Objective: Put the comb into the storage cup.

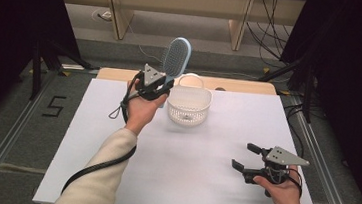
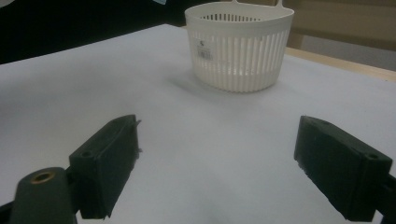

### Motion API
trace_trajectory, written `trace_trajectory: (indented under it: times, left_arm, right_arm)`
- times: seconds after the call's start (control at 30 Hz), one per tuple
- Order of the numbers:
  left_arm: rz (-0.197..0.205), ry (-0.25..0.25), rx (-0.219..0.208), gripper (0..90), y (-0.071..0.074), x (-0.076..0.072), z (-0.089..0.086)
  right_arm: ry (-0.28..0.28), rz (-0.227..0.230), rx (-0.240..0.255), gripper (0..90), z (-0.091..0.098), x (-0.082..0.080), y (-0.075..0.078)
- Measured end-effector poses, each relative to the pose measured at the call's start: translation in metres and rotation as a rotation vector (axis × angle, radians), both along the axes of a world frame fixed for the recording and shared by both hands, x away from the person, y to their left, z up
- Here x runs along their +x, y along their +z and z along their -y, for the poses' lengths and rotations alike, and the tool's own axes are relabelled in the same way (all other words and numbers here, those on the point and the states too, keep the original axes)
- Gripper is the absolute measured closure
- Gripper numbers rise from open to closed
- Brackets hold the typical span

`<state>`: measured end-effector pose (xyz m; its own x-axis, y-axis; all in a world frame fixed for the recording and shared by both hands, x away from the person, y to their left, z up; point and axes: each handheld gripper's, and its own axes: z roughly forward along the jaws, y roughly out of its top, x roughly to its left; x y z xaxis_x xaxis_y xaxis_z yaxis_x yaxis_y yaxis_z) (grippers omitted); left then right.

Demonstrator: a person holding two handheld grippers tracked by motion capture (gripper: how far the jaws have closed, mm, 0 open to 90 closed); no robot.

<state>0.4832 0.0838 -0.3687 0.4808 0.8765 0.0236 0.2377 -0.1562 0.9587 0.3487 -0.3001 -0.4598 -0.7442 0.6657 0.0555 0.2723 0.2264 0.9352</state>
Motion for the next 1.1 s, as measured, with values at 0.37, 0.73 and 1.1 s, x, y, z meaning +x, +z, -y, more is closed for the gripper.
trace_trajectory:
  times: [0.37, 0.73, 1.1]
  left_arm:
    - [-0.001, -0.005, -0.001, 69.9, 0.001, 0.004, 0.003]
    - [-0.005, -0.007, -0.001, 69.8, 0.001, 0.009, 0.010]
    - [-0.008, -0.015, 0.001, 69.9, 0.003, 0.012, 0.015]
  right_arm:
    - [0.000, 0.001, 0.000, 15.0, 0.000, 0.000, 0.000]
    - [0.000, -0.002, 0.004, 15.0, 0.000, 0.000, 0.000]
    - [0.000, -0.004, 0.009, 15.0, 0.000, 0.000, 0.000]
